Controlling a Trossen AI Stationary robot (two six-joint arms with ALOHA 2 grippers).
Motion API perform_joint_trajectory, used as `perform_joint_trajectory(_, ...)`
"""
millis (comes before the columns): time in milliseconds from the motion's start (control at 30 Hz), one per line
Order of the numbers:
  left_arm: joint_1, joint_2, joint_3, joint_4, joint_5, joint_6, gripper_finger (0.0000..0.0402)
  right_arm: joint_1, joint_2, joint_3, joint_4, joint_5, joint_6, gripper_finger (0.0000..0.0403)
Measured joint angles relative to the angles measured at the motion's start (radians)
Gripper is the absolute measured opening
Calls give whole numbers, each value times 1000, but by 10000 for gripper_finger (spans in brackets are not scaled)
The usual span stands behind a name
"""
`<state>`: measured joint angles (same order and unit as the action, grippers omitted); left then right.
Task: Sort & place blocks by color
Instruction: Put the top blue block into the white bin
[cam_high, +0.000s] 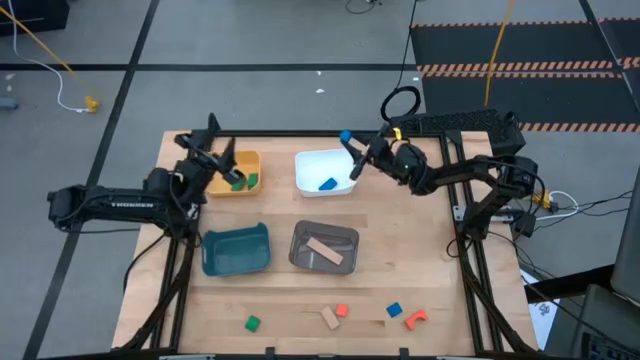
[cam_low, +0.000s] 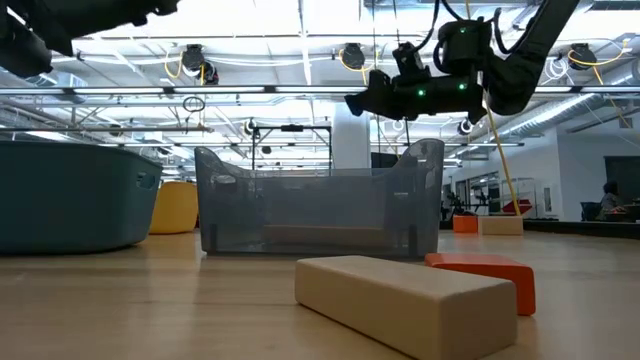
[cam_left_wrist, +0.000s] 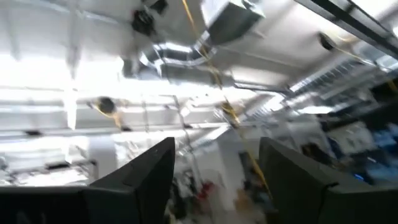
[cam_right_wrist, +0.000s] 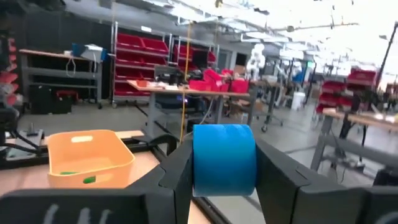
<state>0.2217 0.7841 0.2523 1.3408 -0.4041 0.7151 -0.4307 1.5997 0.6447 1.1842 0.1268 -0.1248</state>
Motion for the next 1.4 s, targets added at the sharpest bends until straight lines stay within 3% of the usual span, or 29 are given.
perform_joint_trajectory(133, 14, 0, 0, 76, 0, 59, 234, -14, 0, 2, -12, -3, 103, 120)
perform_joint_trajectory(267, 28, 0, 0, 85, 0, 74, 234, -26, 0, 2, -45, -77, 223, 120)
perform_joint_trajectory(400, 41, 0, 0, 64, 0, 39, 234, -27, 2, 3, -141, -80, 303, 120)
perform_joint_trajectory(600, 42, 0, 0, -5, 0, -40, 234, -11, 69, 3, -153, -132, 352, 119)
perform_joint_trajectory(933, 42, 0, 0, -122, -1, -293, 235, 35, 182, 3, -134, -132, 349, 120)
perform_joint_trajectory(1400, 18, 0, 1, -374, -6, -694, 235, 72, 196, 3, -206, -128, 340, 124)
